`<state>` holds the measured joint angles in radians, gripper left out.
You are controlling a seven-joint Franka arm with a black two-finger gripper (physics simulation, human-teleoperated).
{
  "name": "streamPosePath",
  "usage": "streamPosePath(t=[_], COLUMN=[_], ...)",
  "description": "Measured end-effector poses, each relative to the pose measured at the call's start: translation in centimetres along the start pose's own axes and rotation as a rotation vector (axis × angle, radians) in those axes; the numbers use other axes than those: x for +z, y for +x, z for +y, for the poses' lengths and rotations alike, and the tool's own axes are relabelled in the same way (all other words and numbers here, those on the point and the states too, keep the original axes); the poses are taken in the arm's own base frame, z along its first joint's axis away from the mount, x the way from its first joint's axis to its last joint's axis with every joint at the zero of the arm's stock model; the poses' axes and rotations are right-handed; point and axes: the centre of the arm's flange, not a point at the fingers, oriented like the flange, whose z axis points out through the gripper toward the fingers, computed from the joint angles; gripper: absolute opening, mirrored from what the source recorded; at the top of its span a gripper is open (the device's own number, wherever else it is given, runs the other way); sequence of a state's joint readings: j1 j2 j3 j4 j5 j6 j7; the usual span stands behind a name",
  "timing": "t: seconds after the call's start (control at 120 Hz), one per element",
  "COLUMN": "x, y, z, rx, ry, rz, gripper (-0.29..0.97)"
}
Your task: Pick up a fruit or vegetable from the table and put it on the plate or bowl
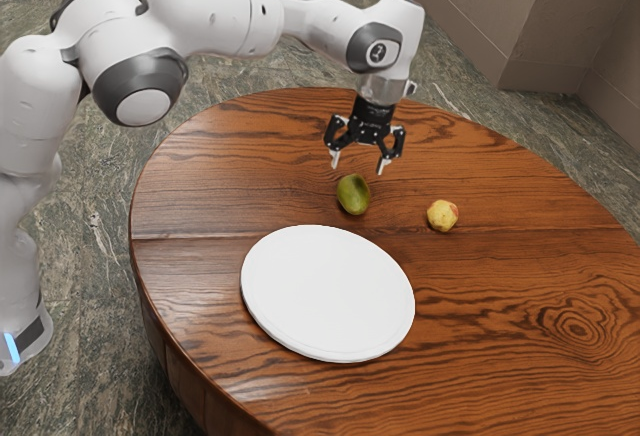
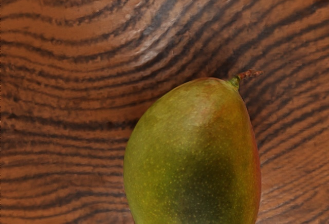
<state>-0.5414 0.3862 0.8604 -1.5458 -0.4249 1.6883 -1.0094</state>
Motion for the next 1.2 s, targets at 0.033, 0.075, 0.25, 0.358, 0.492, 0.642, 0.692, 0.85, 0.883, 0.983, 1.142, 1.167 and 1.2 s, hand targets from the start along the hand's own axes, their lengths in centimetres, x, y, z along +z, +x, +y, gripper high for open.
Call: streamPosePath(t=[0.033, 0.075, 0.25, 0.358, 0.492, 0.642, 0.692, 0.85, 0.883, 0.983, 1.142, 1.167, 1.2], x=[0.4, 1.0, 2.6, 3.7, 4.7, 5.5, 5.7, 5.8, 5.9, 6.5, 6.2, 6.0, 5.7], y=[0.1, 0.3, -0.1, -0.2, -0.1, 0.2, 0.2, 0.1, 0.2, 0.3, 0.1, 0.0, 0.0], z=[-0.1, -0.3, 0.1, 0.3, 0.7, 0.9, 1.0, 1.1, 1.1, 1.2, 1.3, 1.2, 1.2], rx=[-0.004, -0.010, -0.012, -0.019, -0.028, -0.038, -0.038, -0.038, -0.038, -0.039, -0.026, -0.023, -0.018], ry=[0.007, 0.016, 0.038, 0.050, 0.057, 0.055, 0.055, 0.051, 0.052, 0.059, 0.053, 0.050, 0.047], rz=[-0.004, -0.009, -0.016, -0.023, -0.031, -0.035, -0.036, -0.041, -0.041, -0.042, -0.046, -0.047, -0.047], gripper=[0.68, 0.68, 0.68, 0.68, 0.68, 0.66, 0.62, 0.42, 0.39, 0.37, 0.31, 0.28, 0.29])
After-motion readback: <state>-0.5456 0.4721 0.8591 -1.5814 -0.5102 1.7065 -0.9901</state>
